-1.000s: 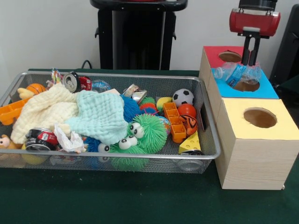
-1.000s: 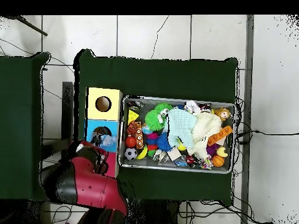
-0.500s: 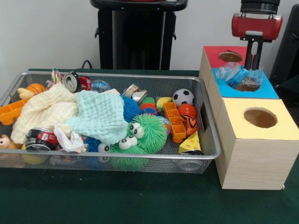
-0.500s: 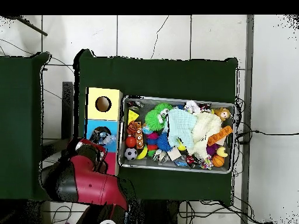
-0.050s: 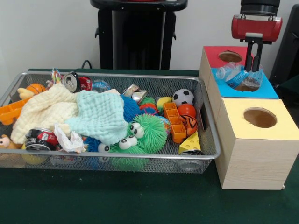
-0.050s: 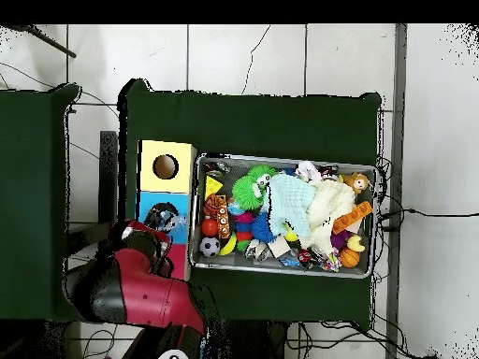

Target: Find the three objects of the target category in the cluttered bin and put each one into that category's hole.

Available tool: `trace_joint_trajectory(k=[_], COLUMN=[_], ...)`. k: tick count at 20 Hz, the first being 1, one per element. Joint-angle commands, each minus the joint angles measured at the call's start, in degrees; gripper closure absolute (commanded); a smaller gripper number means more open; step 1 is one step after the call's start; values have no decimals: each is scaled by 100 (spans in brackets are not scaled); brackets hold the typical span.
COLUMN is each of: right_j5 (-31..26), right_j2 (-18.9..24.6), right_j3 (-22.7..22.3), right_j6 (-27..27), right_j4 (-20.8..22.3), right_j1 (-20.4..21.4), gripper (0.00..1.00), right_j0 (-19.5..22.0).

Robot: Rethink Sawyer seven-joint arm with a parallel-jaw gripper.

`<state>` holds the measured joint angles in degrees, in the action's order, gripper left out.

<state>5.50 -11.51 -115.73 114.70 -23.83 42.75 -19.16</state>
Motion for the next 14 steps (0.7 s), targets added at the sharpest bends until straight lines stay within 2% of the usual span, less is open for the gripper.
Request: trace_joint_trajectory(k=[1, 11, 14], right_j5=[-278, -873, -1211], right_j2=[262, -66, -234], right_j3=[-476, -249, -164], right_j6=[955, 858, 853], right_j4=[167, -11, -54], right_j1=[-232, -117, -10], gripper=[100, 100, 100], right_j0=[159, -88, -217])
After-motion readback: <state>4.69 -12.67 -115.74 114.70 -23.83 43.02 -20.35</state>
